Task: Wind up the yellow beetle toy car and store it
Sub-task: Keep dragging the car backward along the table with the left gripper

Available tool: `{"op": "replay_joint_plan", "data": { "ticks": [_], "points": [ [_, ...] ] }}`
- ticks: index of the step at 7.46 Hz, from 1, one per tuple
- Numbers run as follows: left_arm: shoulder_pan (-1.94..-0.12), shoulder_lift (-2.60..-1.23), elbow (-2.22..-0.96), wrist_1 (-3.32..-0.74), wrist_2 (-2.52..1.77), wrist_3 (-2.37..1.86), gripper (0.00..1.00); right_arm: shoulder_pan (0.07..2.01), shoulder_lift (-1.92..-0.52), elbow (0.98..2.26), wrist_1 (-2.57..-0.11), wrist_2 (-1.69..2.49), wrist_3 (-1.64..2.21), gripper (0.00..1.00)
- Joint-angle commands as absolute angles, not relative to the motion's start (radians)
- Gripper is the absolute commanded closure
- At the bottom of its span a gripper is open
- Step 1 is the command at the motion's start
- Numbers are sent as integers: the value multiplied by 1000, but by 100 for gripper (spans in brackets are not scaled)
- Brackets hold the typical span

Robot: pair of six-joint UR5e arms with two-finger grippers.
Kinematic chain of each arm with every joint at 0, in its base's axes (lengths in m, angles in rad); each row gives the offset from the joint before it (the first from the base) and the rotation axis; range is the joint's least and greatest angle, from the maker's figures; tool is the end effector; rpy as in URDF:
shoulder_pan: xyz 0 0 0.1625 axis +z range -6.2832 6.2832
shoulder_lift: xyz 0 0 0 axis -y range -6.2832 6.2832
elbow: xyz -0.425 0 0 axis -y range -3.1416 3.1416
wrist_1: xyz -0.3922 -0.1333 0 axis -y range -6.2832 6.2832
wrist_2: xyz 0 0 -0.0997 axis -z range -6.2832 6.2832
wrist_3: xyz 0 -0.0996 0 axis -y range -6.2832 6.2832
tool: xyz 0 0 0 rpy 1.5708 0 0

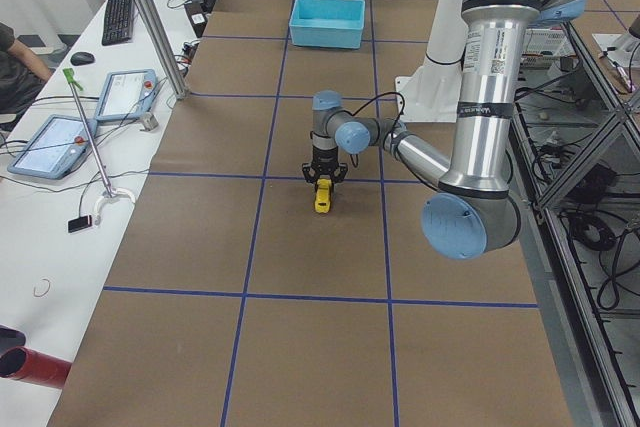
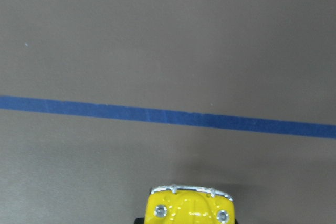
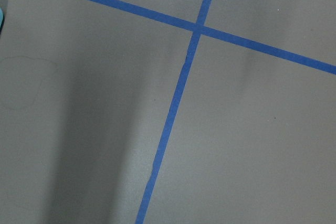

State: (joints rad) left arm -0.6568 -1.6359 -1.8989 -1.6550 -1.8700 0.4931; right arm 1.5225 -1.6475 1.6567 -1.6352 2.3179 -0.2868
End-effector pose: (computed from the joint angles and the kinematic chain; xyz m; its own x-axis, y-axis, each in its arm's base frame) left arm 0.3501 -0.4012 0.4750 0.0865 0.9962 -0.0131 -0.8450 0.0803 0.5287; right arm 0.0436 -0.4578 0.6611 0.6910 -0.2802 0.6664 0.2540 0.9572 0.1390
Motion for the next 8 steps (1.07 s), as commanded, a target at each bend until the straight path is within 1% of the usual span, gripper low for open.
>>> {"op": "replay_joint_plan", "data": {
  "ticks": [1,8],
  "points": [
    [-657,-1583,-1898,-1719,-1871,497,100,1522,-1647,1657,-1635,2318,-287,0],
    [-657,-1484,-1896,-1834,-1911,506,100,1522,-1647,1655,-1635,2318,-287,0]
  ]
}}
